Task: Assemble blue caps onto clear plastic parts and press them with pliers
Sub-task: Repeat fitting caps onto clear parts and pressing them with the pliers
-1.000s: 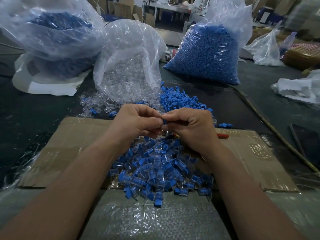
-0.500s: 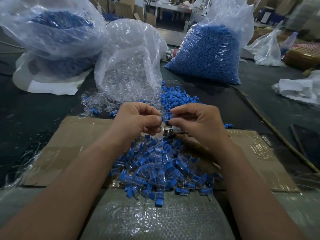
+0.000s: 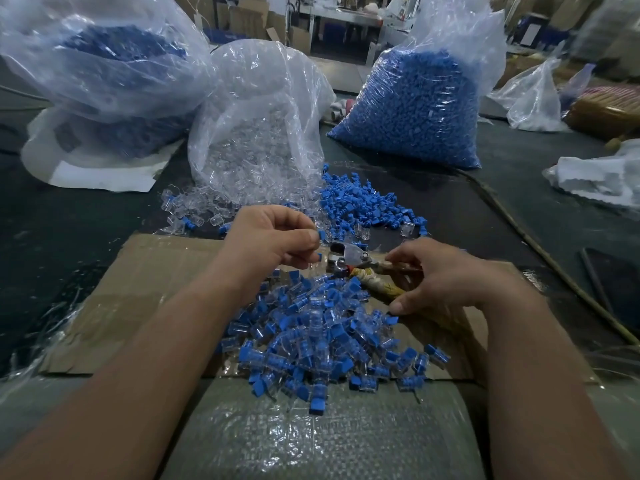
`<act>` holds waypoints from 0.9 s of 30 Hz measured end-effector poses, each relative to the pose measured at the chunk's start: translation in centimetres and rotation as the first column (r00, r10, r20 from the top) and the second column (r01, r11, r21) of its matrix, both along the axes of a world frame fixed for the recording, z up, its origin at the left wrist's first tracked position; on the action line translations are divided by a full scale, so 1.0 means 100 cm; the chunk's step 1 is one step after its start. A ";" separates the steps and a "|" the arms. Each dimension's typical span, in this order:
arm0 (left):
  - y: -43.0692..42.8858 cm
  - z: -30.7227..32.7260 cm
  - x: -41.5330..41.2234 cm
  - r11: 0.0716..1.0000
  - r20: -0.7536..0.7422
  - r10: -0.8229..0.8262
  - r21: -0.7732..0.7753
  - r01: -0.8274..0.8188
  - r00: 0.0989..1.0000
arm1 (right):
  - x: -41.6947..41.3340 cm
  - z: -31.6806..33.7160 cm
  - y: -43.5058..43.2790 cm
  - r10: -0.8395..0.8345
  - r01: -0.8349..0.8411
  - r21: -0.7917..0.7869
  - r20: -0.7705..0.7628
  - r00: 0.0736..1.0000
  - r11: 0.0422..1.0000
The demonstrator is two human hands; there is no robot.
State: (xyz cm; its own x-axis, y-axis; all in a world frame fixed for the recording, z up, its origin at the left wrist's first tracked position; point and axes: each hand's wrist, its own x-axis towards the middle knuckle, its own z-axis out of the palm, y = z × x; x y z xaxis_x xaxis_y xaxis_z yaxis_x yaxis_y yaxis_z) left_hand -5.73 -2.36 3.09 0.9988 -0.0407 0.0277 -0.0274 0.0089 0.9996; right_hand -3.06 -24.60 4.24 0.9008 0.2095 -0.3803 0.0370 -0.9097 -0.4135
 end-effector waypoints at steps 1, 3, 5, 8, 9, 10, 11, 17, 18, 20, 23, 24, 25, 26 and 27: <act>0.000 0.000 0.000 1.000 -0.001 -0.002 -0.001 0.002 1.000 | 0.000 0.000 0.002 -0.007 0.007 -0.010 0.017 1.000 1.000; 0.000 0.000 0.001 1.000 0.000 -0.003 -0.005 0.003 1.000 | 0.001 0.001 0.004 -0.012 0.013 -0.009 0.045 0.999 1.000; 0.000 0.000 0.001 1.000 0.001 -0.002 -0.008 0.002 1.000 | 0.000 0.002 0.005 -0.008 0.009 -0.009 0.076 0.997 1.000; 0.001 -0.001 0.001 1.000 -0.004 -0.001 -0.019 0.001 1.000 | 0.001 0.002 0.006 0.008 -0.002 -0.037 0.147 0.989 0.999; 0.002 -0.001 0.001 1.000 -0.007 -0.001 -0.024 0.001 1.000 | 0.001 0.002 0.007 0.005 0.002 -0.039 0.163 0.987 0.999; 0.002 -0.002 0.002 1.000 -0.009 -0.002 -0.030 0.001 1.000 | 0.002 0.002 0.009 0.000 0.007 -0.041 0.174 0.985 0.999; 0.002 -0.002 0.002 0.999 -0.010 -0.002 -0.035 0.001 1.000 | 0.003 0.001 0.010 0.000 0.010 -0.053 0.187 0.982 0.999; 0.002 -0.003 0.003 0.998 0.009 -0.006 -0.056 0.007 1.000 | 0.010 -0.013 0.013 0.016 0.032 -0.154 0.303 0.953 0.987; 0.002 -0.003 0.003 0.998 0.014 -0.005 -0.058 0.006 1.000 | 0.010 -0.014 0.012 0.008 0.041 -0.149 0.317 0.948 0.988; 0.002 -0.003 0.003 0.999 0.033 0.005 -0.055 -0.003 0.999 | 0.011 -0.016 0.009 -0.004 0.058 -0.134 0.372 0.928 0.989; 0.002 -0.004 0.003 0.998 0.067 0.038 -0.056 -0.034 0.997 | 0.011 -0.014 0.011 -0.051 0.077 -0.030 0.512 0.857 0.997; 0.002 -0.005 0.003 0.997 0.076 0.050 -0.056 -0.046 0.996 | 0.010 -0.013 0.013 -0.085 0.079 0.034 0.539 0.838 0.996; 0.002 -0.005 0.004 0.997 0.084 0.062 -0.056 -0.057 0.995 | 0.008 -0.013 0.016 -0.119 0.077 0.100 0.550 0.826 0.992; 0.002 -0.005 0.005 0.996 0.091 0.071 -0.058 -0.066 0.993 | 0.007 -0.013 0.019 -0.144 0.069 0.156 0.551 0.822 0.985; 0.002 -0.006 0.005 0.996 0.101 0.080 -0.058 -0.074 0.992 | 0.005 -0.013 0.022 -0.156 0.056 0.195 0.548 0.822 0.979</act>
State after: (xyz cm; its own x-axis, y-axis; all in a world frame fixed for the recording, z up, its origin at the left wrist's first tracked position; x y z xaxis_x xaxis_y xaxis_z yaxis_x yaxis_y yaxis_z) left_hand -5.22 -2.14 2.53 0.9906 0.0404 0.1309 -0.1331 0.0568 0.9895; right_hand -2.58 -22.42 2.95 0.9677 0.1142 0.2246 0.2140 -0.8430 -0.4936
